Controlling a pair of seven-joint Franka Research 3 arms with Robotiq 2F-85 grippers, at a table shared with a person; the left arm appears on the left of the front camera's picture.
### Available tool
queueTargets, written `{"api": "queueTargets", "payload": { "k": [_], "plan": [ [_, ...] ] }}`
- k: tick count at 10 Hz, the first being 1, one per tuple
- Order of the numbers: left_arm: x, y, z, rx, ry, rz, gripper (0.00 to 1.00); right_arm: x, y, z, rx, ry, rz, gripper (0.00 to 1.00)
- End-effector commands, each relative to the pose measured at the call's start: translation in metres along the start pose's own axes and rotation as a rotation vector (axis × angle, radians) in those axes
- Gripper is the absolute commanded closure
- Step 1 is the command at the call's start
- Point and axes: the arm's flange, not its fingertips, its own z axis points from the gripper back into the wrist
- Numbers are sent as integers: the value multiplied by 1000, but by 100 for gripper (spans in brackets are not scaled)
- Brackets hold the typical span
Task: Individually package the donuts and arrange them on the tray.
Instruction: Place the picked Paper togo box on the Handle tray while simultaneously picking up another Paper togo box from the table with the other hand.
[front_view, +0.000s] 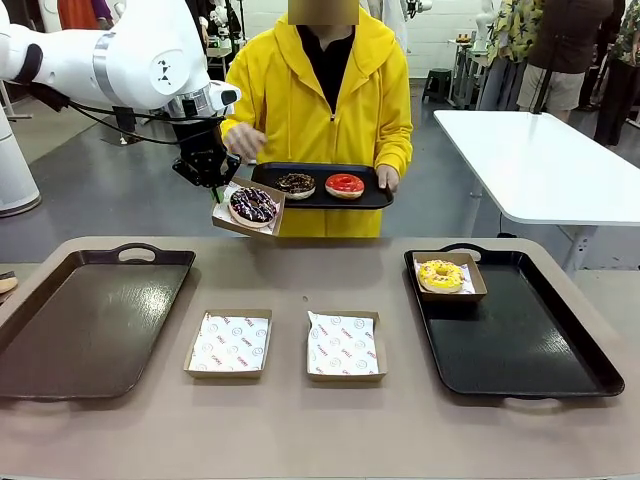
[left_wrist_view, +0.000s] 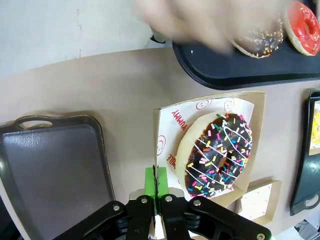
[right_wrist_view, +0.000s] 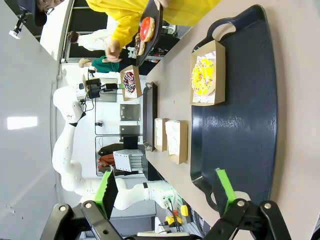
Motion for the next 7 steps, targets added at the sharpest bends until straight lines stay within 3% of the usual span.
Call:
{"api": "queueTargets", "payload": {
  "k": [1, 7],
  "plan": [
    [-2, 2, 1, -4, -6, -5, 100, -7, 2, 0, -4, 6, 0, 0],
    [-2, 2, 1, -4, -6, -5, 100, -7, 2, 0, -4, 6, 0, 0]
  ]
}}
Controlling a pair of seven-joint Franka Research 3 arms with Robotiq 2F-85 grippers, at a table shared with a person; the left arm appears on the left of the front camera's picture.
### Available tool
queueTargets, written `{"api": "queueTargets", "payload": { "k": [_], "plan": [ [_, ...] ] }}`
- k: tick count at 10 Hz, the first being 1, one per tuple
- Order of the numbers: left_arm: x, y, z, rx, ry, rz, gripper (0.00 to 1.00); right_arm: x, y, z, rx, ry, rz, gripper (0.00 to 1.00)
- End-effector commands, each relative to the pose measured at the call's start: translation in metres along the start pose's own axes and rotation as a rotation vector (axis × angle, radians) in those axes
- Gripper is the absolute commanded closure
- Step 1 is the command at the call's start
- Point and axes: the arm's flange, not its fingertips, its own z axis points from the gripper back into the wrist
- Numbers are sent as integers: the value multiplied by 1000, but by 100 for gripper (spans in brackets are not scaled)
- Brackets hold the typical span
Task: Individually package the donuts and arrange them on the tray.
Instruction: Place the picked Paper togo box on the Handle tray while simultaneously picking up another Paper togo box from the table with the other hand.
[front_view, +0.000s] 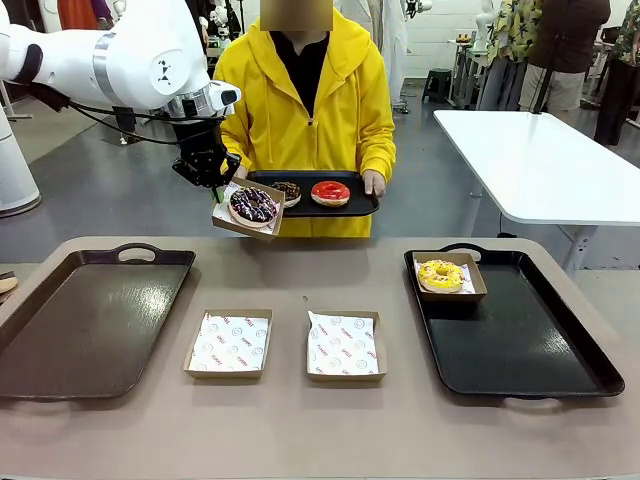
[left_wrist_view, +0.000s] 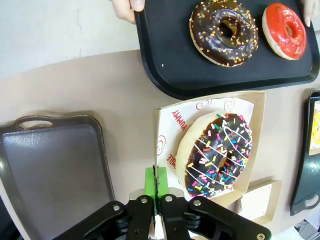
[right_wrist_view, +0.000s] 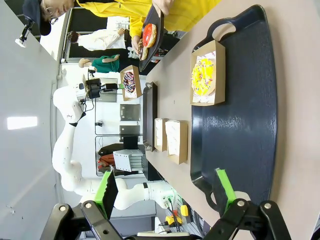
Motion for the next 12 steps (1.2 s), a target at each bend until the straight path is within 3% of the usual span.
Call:
{"api": "queueTargets", "payload": {
  "k": [1, 5, 6, 8, 12],
  "plan": [
    [-2, 2, 1, -4, -6, -5, 100, -7, 2, 0, -4, 6, 0, 0],
    [0, 0, 0, 0, 0, 0, 99, 0, 0, 0, 0, 0, 0, 0],
    [-6, 11, 4, 4, 6, -47, 99, 2, 14, -11, -75, 30, 77, 0],
    [-26, 31, 29, 24, 44, -44, 99, 4, 74, -40, -205, 126, 144, 0],
    [-64, 107, 53, 6, 115, 44, 99, 15, 183, -141, -475, 207, 226, 0]
  ]
}}
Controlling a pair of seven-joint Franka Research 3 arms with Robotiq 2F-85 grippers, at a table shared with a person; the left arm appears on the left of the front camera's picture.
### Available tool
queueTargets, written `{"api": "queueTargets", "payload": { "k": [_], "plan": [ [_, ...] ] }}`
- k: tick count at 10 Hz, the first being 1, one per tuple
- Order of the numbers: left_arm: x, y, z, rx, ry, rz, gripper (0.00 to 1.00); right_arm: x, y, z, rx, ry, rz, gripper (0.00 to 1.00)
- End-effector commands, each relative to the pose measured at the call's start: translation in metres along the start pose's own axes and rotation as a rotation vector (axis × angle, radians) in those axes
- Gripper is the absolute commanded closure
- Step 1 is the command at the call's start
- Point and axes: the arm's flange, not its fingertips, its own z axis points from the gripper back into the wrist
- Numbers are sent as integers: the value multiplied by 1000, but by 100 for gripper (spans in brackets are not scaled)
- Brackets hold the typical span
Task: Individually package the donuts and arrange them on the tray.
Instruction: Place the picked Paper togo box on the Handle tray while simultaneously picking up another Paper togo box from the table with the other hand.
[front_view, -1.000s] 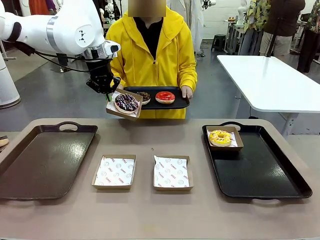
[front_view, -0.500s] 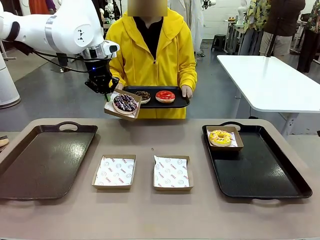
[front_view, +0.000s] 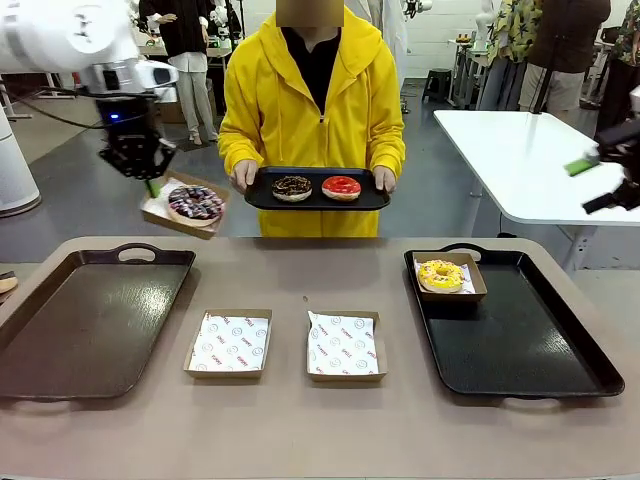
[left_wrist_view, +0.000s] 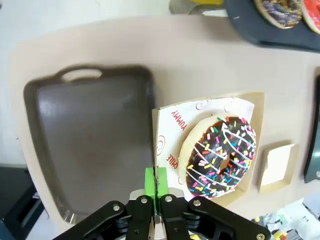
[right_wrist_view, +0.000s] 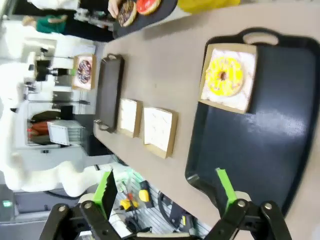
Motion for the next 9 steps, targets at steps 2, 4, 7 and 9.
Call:
{"api": "queueTargets", "payload": {
  "k": [2, 4, 7, 9],
  "plan": [
    [-26, 55, -13, -12, 41, 61, 99, 7, 57, -70, -197, 92, 49, 0],
    [-32, 77, -19, 29, 49, 101, 99, 0, 75, -114, -265, 129, 90, 0],
    [-32, 82, -31, 75, 60, 83, 99, -17, 80, -141, -275, 178, 97, 0],
    [-31, 84, -29, 50, 77, 102, 99, -9, 81, -147, -246, 187, 117, 0]
  ]
}}
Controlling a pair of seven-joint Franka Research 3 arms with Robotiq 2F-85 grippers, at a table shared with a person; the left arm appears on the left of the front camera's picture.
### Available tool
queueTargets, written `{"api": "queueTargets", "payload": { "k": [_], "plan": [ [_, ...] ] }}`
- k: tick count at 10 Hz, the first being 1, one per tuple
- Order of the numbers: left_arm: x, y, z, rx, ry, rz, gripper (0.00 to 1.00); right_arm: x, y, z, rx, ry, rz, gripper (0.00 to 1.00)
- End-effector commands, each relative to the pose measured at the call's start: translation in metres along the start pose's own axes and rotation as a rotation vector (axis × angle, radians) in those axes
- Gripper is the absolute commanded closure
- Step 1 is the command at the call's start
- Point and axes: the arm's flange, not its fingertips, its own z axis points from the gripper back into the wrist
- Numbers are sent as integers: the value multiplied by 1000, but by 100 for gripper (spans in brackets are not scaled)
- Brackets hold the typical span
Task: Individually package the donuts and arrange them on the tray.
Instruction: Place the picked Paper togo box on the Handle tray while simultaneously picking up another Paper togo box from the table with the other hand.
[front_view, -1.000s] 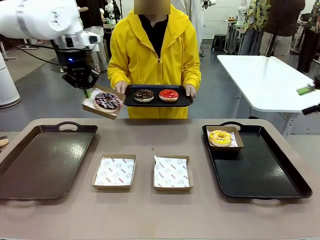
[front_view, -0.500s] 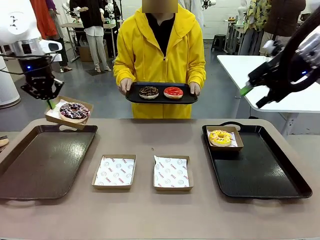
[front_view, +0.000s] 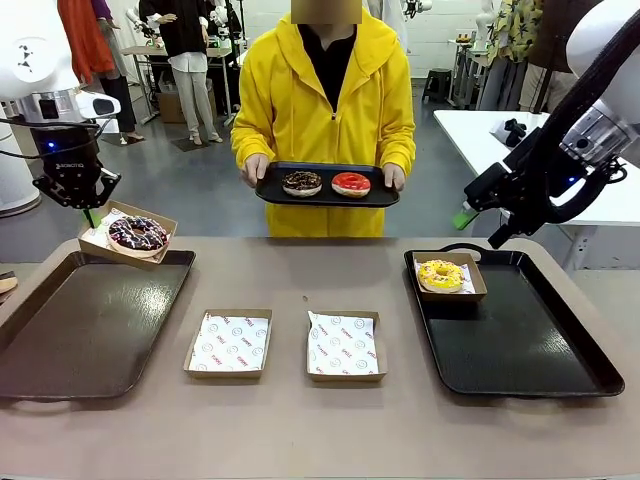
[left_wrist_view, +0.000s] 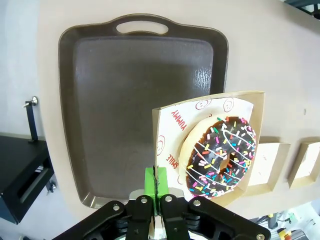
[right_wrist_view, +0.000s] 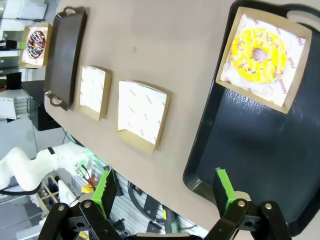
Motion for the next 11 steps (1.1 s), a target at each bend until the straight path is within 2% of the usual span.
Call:
{"api": "queueTargets", "payload": {
  "k": [1, 7, 8, 9, 11],
  "plan": [
    [0, 2, 1, -11, 0, 9, 99, 5, 3, 1, -4, -3, 7, 0],
    [0, 1, 0, -1, 0, 2, 99, 2, 3, 1, 2, -2, 8, 0],
    [0, 6, -6, -10, 10, -17, 99, -1, 28, -19, -130, 53, -6, 0],
    [-3, 14, -10, -24, -3, -41, 99, -2, 53, -40, -207, 79, 9, 0],
    [-5, 26, -26, -37, -20, -55, 99, 1, 88, -82, -299, 129, 21, 0]
  ]
}}
